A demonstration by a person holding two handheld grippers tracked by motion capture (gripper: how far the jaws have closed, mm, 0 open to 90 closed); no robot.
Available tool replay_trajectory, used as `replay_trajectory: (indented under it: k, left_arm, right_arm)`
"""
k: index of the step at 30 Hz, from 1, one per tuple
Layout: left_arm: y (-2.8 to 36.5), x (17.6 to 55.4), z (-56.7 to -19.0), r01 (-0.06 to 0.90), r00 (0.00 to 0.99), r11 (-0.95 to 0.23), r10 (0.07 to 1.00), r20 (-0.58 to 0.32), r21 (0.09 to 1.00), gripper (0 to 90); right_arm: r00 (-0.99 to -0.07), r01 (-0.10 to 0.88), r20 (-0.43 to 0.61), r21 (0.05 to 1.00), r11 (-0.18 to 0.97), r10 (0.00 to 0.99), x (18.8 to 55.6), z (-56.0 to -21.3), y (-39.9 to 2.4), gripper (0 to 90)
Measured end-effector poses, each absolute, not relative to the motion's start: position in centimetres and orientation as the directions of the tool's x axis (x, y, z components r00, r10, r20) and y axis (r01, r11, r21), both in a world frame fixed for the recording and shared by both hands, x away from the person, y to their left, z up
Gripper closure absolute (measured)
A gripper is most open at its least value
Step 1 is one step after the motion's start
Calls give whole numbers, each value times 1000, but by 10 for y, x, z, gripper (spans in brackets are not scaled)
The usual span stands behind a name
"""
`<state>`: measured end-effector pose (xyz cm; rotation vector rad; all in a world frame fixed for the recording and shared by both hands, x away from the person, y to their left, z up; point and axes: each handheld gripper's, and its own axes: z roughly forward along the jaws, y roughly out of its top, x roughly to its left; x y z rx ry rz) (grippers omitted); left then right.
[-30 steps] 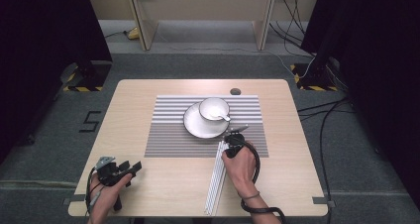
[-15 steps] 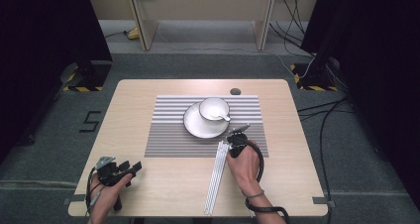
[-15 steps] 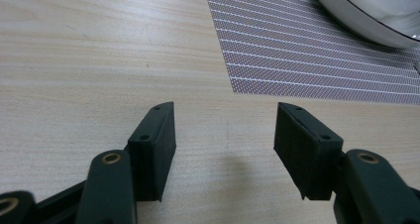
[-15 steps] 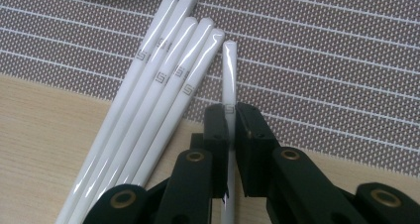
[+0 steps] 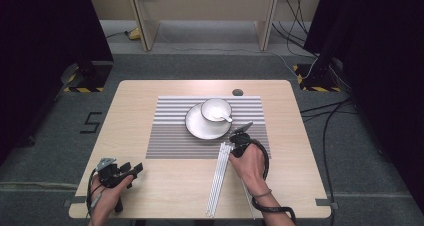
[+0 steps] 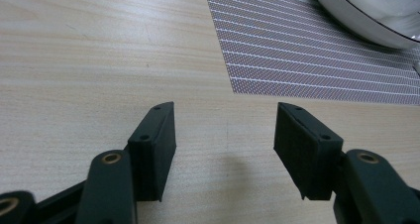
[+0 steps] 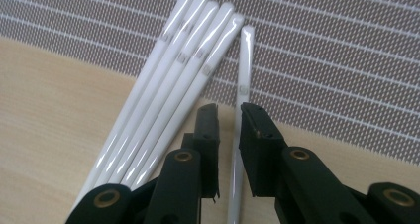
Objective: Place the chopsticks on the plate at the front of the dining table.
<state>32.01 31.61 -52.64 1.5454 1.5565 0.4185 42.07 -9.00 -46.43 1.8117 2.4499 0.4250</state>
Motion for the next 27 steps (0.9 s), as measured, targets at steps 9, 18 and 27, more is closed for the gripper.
replay_trajectory:
  k: [9, 18, 27]
  left_arm:
    - [316, 320, -526, 631, 158, 170, 927, -341, 757, 411]
    - [316, 320, -526, 631, 159, 170, 927, -340, 757, 411]
    - [316, 320, -526, 631, 159, 170, 927, -340, 757, 411]
  right_arm:
    - [-321, 933, 93, 205, 297, 943, 417, -464, -93, 779]
    - [-316, 942, 99, 148, 300, 943, 412, -467, -99, 785]
    - [-319, 945, 93, 110, 308, 943, 405, -469, -99, 791]
